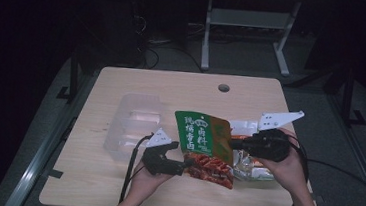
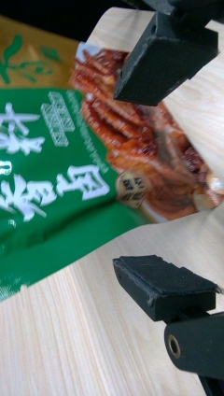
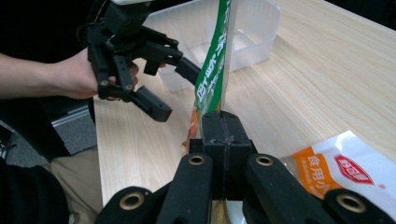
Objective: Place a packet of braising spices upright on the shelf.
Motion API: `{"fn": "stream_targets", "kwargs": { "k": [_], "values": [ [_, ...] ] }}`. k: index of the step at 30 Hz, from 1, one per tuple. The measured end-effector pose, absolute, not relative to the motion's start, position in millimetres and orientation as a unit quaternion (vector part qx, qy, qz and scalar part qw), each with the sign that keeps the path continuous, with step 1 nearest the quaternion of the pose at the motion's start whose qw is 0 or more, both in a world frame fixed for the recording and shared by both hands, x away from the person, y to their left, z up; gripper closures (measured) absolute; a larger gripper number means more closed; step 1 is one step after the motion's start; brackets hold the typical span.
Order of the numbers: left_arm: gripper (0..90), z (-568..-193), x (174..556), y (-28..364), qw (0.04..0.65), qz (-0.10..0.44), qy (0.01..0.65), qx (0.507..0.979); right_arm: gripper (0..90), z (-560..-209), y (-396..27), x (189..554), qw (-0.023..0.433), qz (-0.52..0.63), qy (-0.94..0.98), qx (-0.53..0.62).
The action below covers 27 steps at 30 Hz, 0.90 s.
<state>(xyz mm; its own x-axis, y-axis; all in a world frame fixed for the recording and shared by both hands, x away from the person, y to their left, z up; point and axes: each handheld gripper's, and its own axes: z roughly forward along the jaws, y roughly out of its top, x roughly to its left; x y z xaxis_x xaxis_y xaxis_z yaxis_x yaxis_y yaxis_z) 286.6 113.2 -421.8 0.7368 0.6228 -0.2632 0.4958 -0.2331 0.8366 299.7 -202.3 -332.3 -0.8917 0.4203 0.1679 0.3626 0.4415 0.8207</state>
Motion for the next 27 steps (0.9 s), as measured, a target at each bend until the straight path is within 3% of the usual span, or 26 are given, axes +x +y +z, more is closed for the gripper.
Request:
{"fn": "stream_targets", "kwargs": {
  "k": [7, 11, 12, 13, 15, 25, 27],
  "values": [
    [31.7, -429, 300, 106, 0.503, 0.023, 0.348, 0.791, 90.0, -337, -208, 298, 0.017, 0.486, 0.845, 0.225],
    [61.5, -431, 298, 107, 0.513, 0.024, 0.338, 0.788, 90.0, -341, -210, 297, 0.02, 0.478, 0.847, 0.233],
    [61.5, -432, 296, 109, 0.519, 0.02, 0.337, 0.785, 90.0, -342, -212, 296, 0.021, 0.478, 0.846, 0.234],
    [71.4, -432, 294, 111, 0.526, 0.015, 0.332, 0.783, 90.0, -344, -215, 296, 0.021, 0.48, 0.844, 0.239],
    [79.4, -432, 293, 112, 0.526, 0.017, 0.326, 0.785, 90.0, -347, -217, 297, 0.022, 0.48, 0.841, 0.248],
    [84.9, -427, 282, 111, 0.517, 0.059, 0.31, 0.795, 89.5, -361, -220, 303, 0.008, 0.487, 0.83, 0.272],
    [85.1, -426, 281, 112, 0.516, 0.06, 0.308, 0.797, 86.1, -363, -220, 303, 0.003, 0.488, 0.827, 0.278]
  ]
}}
